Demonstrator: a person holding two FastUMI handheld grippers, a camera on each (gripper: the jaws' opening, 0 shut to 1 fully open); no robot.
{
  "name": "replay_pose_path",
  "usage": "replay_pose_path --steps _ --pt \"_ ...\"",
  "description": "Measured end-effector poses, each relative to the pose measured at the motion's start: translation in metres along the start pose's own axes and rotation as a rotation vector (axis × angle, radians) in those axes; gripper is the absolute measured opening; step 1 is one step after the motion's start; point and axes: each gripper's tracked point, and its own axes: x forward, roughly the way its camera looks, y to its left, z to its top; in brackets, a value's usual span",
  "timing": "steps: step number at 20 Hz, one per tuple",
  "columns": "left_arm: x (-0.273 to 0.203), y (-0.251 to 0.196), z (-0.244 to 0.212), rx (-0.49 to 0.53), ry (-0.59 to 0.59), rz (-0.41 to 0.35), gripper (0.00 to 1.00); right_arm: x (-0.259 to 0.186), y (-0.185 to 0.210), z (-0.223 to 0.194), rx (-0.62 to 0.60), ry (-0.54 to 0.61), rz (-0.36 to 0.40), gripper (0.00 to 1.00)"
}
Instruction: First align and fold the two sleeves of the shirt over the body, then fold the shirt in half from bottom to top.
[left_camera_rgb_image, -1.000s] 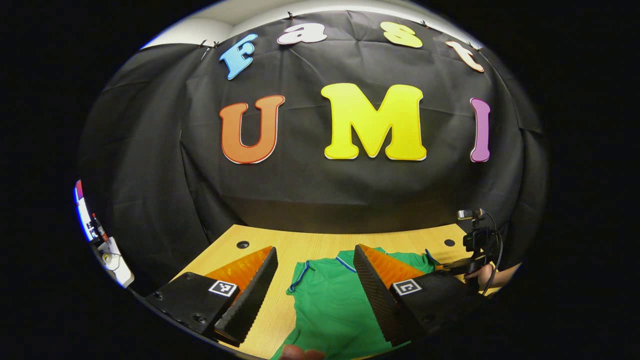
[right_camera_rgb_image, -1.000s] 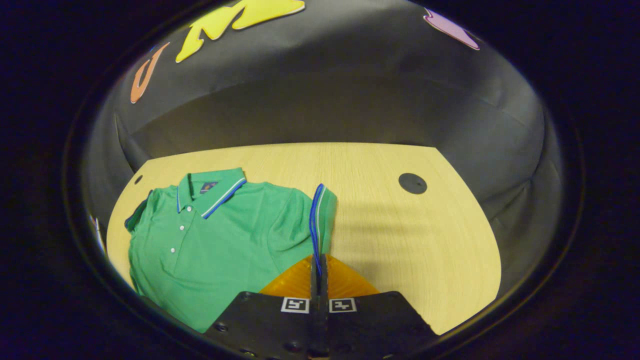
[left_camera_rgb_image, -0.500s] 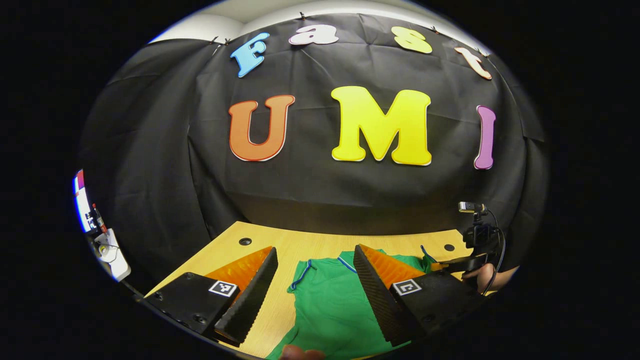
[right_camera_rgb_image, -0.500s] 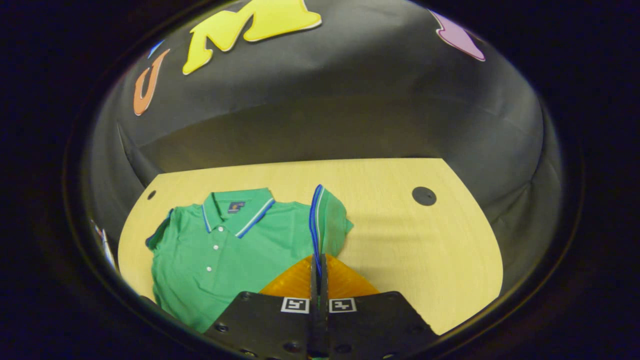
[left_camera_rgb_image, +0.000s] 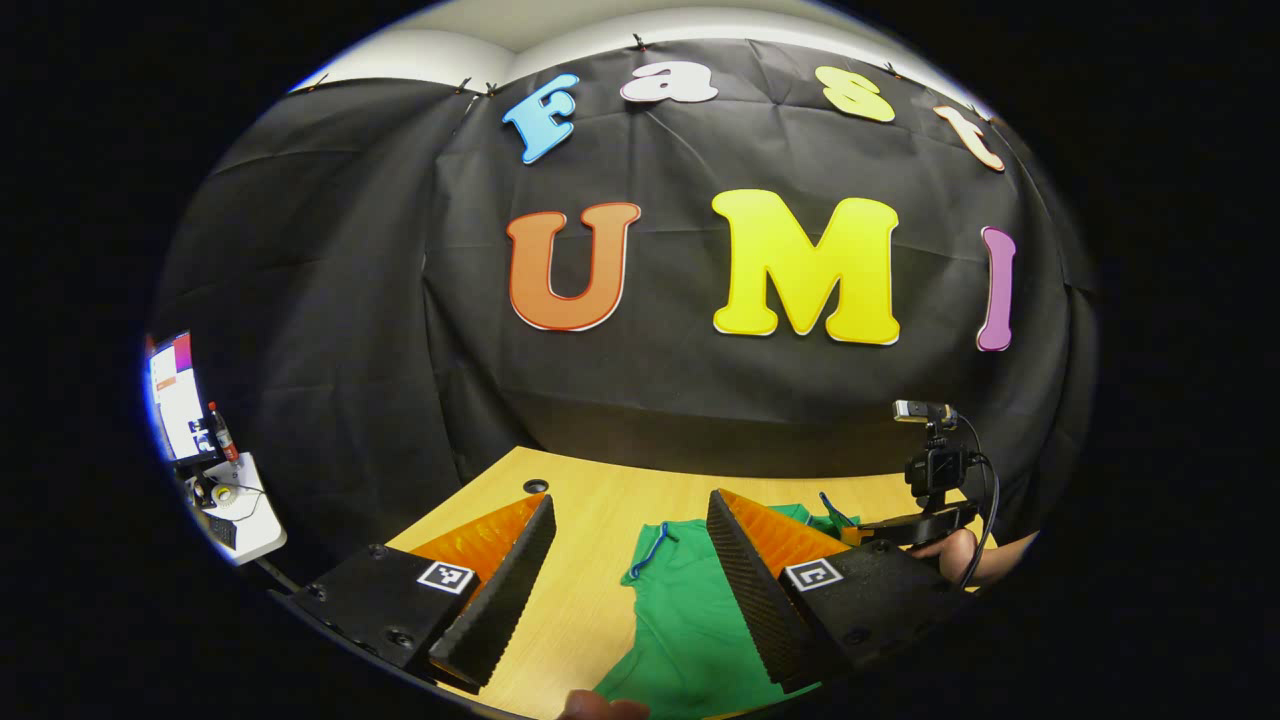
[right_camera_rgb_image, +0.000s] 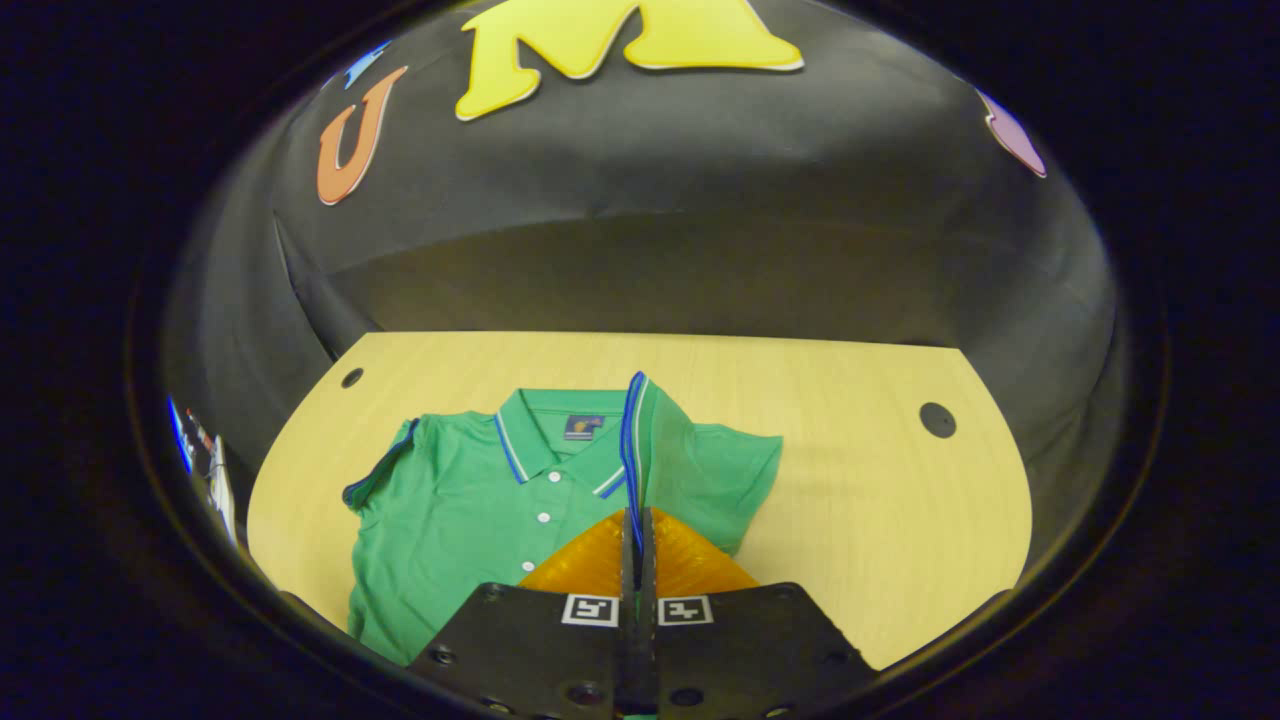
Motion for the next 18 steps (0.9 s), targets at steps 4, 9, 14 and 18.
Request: replay_pose_path --steps 4,9,14,18 --pt "-0.007 0.015 0.002 -0.007 -0.007 0.028 0.96 0.007 0.020 -0.008 0.000 0.034 -0.002 0.00" --pt "-0.014 0.022 0.001 -0.037 -0.013 0.018 0.96 -0.008 0.038 0.000 0.020 -0.008 0.031 0.61" --pt "-0.002 0.014 -0.001 -0.031 -0.023 -0.062 0.96 -0.052 0.030 0.011 -0.010 -0.079 -0.002 0.96" --pt "0.022 0.004 -0.016 -0.006 -0.018 -0.154 0.97 -0.107 0.027 0.018 -0.041 -0.152 -0.009 0.96"
